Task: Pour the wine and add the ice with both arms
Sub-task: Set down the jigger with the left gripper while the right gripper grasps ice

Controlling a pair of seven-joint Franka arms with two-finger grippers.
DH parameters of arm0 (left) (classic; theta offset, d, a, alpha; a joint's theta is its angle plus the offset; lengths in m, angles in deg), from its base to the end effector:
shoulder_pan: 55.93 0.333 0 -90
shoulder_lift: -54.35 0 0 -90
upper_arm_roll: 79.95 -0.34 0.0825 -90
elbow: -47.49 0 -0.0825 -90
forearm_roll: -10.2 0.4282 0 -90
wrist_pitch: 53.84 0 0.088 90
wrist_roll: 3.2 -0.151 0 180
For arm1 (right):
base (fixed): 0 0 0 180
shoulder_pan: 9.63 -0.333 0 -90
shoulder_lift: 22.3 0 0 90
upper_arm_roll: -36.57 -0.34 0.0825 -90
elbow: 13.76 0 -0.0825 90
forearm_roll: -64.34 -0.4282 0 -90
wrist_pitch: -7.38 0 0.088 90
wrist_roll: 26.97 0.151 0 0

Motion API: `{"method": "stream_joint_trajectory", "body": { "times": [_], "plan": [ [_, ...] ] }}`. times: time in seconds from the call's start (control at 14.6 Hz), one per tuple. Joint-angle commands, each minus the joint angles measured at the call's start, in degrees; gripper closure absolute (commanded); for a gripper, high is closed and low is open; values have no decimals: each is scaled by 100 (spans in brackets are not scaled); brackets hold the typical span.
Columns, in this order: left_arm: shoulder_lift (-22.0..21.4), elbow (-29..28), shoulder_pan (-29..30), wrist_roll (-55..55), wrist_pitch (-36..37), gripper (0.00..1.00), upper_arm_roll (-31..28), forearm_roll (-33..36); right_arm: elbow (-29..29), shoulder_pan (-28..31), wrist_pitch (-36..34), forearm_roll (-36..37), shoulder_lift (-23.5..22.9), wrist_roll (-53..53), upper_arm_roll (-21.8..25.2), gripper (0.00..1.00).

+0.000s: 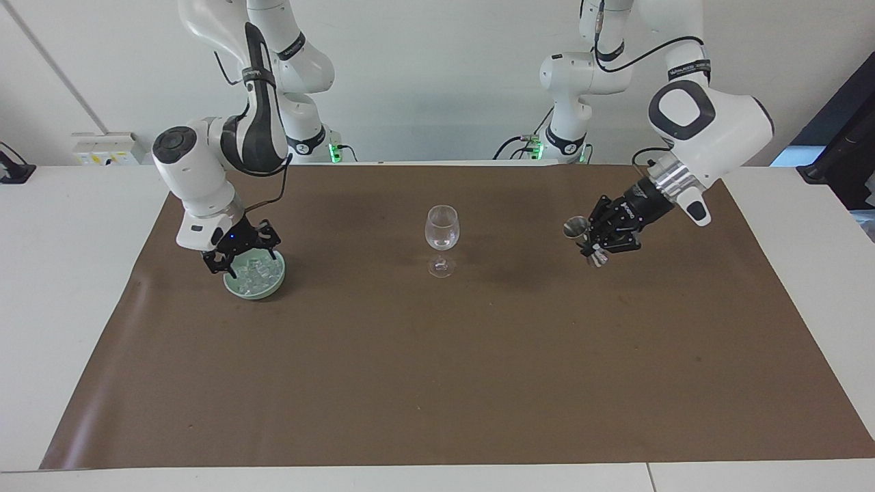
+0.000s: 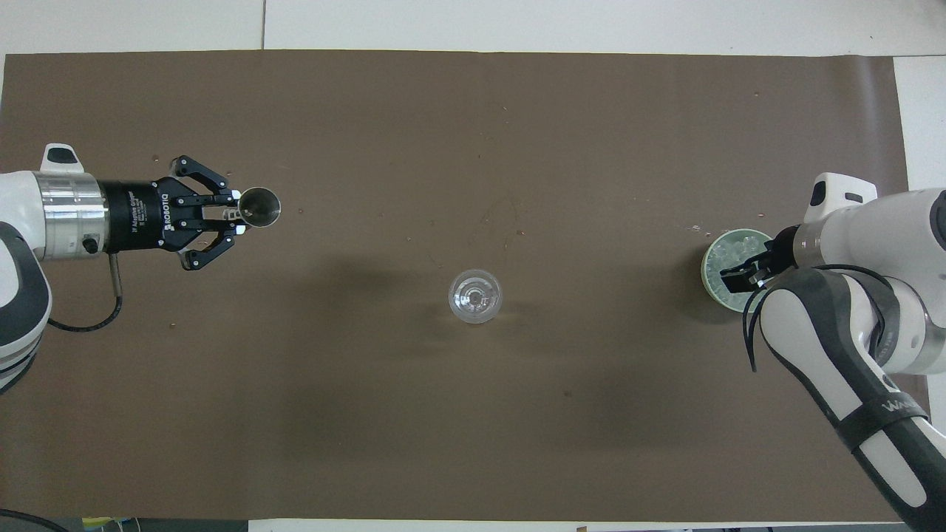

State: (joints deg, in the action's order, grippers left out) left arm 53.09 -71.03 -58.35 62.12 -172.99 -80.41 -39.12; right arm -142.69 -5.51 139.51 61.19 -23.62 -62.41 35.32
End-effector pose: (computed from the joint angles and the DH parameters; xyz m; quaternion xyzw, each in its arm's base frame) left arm 0.5979 -0.0880 0.4315 0.6697 0.6450 -0.1913 0.3145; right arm 0.5628 -0.0253 0.3093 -0.9645 -0.2629 -0.0224 0.0144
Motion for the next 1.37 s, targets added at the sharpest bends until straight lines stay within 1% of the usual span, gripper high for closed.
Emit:
{"method": "stream_joint_trajectory", "body": {
  "times": [0.0, 0.14, 0.27, 0.34, 0.41, 0.48, 0.61, 0.82, 0.89, 1.02, 1.09, 1.3],
  "plan": [
    [353, 66, 783, -702, 470, 100, 72, -638, -194, 63, 138, -98, 70, -191, -15, 15],
    [581, 66, 1215, -871, 621, 100, 81, -903, -256, 63, 190, -98, 79, -165, -15, 20],
    [819, 75, 1383, -898, 621, 100, 73, -1262, -396, 45, 357, -98, 97, -148, -15, 21],
    [933, 66, 1575, -1063, 647, 100, 81, -1395, -423, 89, 392, -98, 1, -182, -15, 21],
    [1099, 75, 1769, -1256, 813, 100, 99, -1431, -397, 89, 401, -98, -96, -183, -15, 21],
    [1266, 92, 1884, -1519, 954, 100, 90, -1623, -371, 89, 410, -98, -105, -191, -15, 21],
    [1478, 101, 1964, -1750, 955, 100, 90, -2080, -388, 98, 402, -98, -97, -200, -15, 21],
    [1610, 66, 1990, -1873, 964, 100, 90, -2274, -397, 98, 410, -98, -97, -218, -15, 28],
    [1733, 31, 2025, -2065, 990, 100, 90, -2406, -397, 98, 419, -98, -105, -209, -15, 31],
    [1795, -118, 2297, -2365, 1218, 100, 90, -2581, -397, 98, 419, -98, -105, -192, -15, 33],
    [1813, -153, 2324, -2453, 1254, 100, 81, -2731, -397, 98, 428, -98, -105, -183, -15, 33],
    [1796, -539, 2491, -2796, 1315, 100, 90, -2978, -423, 115, 533, -98, -184, -183, -15, 33]
  ]
}}
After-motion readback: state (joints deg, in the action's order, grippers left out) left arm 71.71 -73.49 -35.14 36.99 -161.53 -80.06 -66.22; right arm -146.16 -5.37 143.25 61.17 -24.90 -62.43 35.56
